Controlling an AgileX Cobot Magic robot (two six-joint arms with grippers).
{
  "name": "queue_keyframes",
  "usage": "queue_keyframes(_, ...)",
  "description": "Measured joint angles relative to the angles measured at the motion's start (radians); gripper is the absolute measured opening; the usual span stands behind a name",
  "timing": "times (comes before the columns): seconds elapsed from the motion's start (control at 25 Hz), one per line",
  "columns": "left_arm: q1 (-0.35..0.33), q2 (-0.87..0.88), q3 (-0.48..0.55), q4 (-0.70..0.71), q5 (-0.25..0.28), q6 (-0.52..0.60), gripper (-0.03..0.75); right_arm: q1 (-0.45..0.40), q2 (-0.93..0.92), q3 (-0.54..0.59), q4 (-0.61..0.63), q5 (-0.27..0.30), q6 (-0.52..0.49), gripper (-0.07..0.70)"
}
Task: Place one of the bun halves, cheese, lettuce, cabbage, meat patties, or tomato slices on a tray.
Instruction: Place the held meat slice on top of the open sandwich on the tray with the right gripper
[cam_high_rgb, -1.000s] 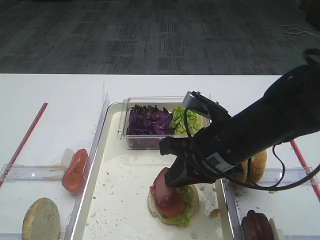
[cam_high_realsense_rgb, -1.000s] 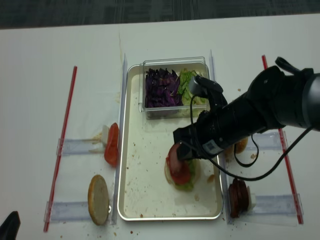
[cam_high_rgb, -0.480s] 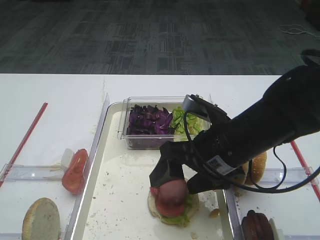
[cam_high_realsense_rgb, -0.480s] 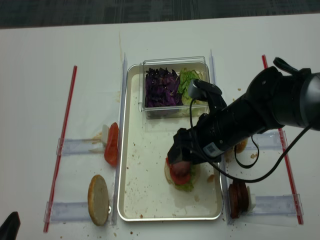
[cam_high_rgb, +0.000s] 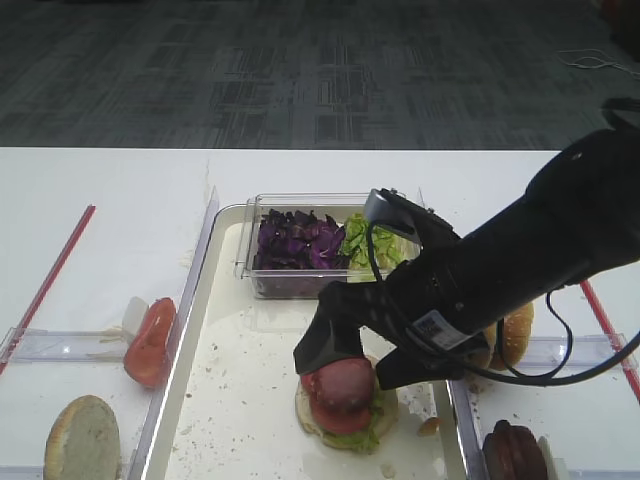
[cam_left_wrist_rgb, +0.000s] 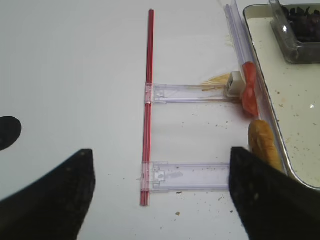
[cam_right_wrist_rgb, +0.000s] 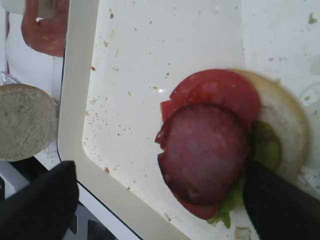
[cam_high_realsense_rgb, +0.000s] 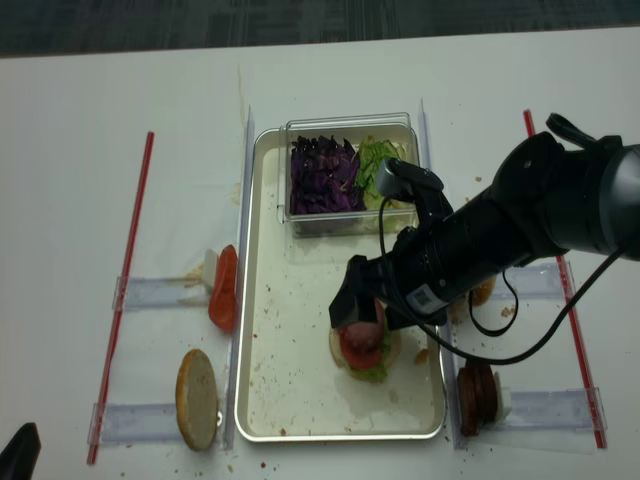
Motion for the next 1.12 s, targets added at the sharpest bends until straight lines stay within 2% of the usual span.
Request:
queue_keyframes(0.2,0.0,0.0,0.0,0.0,0.0,0.0,0.544,0.0,-0.007,-0.004,-0.002,0.007,0.0,0.689)
queue_keyframes(0.48,0.0,0.0,0.0,0.0,0.0,0.0,0.544,0.0,-0.105,-0.004,-0.009,0.01,0.022,0.689)
queue_keyframes(1.12,0.0,0.0,0.0,0.0,0.0,0.0,0.544,-0.002,-0.414,-0.004,-0.161,0.038,0.203,0.689)
